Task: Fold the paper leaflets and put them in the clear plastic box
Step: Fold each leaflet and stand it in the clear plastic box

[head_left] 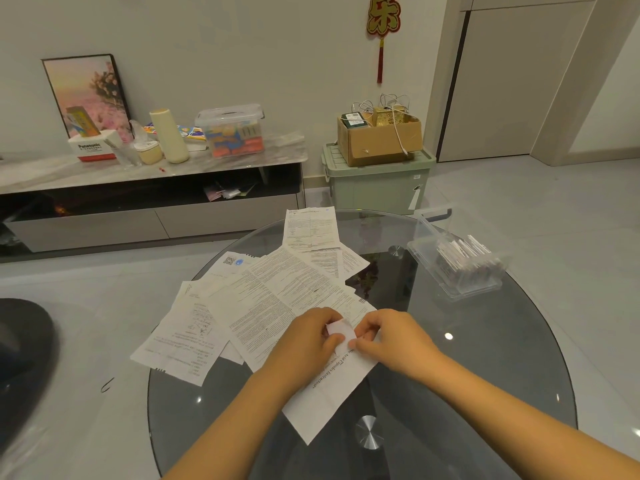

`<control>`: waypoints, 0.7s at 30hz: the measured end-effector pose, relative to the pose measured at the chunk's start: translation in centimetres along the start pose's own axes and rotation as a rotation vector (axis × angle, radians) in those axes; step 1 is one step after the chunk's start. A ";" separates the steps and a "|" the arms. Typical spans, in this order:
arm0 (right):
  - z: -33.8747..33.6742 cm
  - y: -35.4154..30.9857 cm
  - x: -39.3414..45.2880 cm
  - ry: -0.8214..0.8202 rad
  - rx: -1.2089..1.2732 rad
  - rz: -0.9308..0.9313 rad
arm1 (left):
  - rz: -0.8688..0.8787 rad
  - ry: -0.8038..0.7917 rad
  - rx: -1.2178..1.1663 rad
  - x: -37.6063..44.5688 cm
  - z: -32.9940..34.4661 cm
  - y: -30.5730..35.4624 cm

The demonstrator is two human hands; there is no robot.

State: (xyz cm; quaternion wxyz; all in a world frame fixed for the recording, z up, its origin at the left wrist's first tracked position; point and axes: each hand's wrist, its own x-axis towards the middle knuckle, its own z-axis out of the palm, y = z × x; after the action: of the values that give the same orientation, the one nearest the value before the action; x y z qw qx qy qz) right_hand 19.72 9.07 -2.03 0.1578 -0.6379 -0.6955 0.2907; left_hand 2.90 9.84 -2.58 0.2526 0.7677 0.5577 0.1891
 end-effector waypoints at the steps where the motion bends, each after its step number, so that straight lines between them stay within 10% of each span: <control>1: 0.2 -0.1 -0.1 0.037 -0.058 -0.001 | -0.006 -0.001 0.001 0.2 0.3 0.0; 7: 0.9 -0.8 -0.4 0.118 -0.267 -0.166 | -0.056 0.046 0.135 0.8 1.0 0.0; 21: 0.5 -1.0 -1.2 0.105 -0.373 -0.293 | -0.362 0.132 -0.466 0.4 -0.6 0.8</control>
State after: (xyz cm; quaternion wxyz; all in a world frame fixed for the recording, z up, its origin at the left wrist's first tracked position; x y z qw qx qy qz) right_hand 18.81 7.75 -1.64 0.1138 -0.5624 -0.8132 0.0975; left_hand 3.31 10.11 -1.59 0.4147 0.5634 0.6423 0.3132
